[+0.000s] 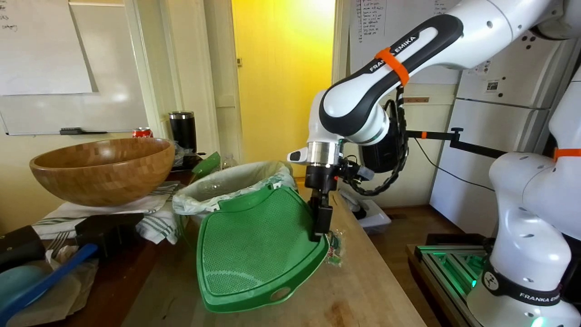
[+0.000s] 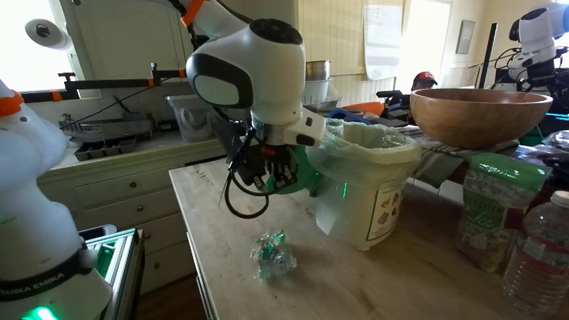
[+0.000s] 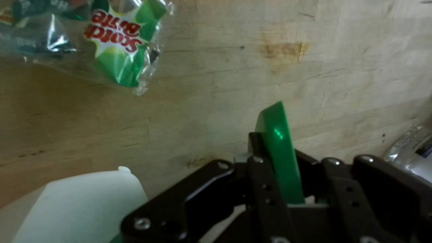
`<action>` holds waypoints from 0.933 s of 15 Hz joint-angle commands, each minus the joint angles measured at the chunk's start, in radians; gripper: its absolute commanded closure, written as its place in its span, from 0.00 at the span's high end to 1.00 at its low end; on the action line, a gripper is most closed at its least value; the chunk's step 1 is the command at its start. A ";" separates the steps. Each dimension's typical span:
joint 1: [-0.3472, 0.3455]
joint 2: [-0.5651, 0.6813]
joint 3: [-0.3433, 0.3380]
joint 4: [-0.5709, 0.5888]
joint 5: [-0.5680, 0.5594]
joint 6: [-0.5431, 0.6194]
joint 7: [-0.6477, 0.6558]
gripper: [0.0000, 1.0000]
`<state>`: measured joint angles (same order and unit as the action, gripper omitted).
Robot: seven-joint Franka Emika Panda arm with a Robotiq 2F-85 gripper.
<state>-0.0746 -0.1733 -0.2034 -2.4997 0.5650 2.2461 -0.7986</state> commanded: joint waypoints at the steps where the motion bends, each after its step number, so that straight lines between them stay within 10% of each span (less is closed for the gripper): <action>1: -0.029 -0.038 -0.040 0.010 -0.022 -0.112 -0.075 0.02; 14: -0.088 0.034 -0.128 0.124 0.151 -0.497 -0.126 0.02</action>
<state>-0.1390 -0.1898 -0.3134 -2.4174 0.6368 1.8494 -0.9125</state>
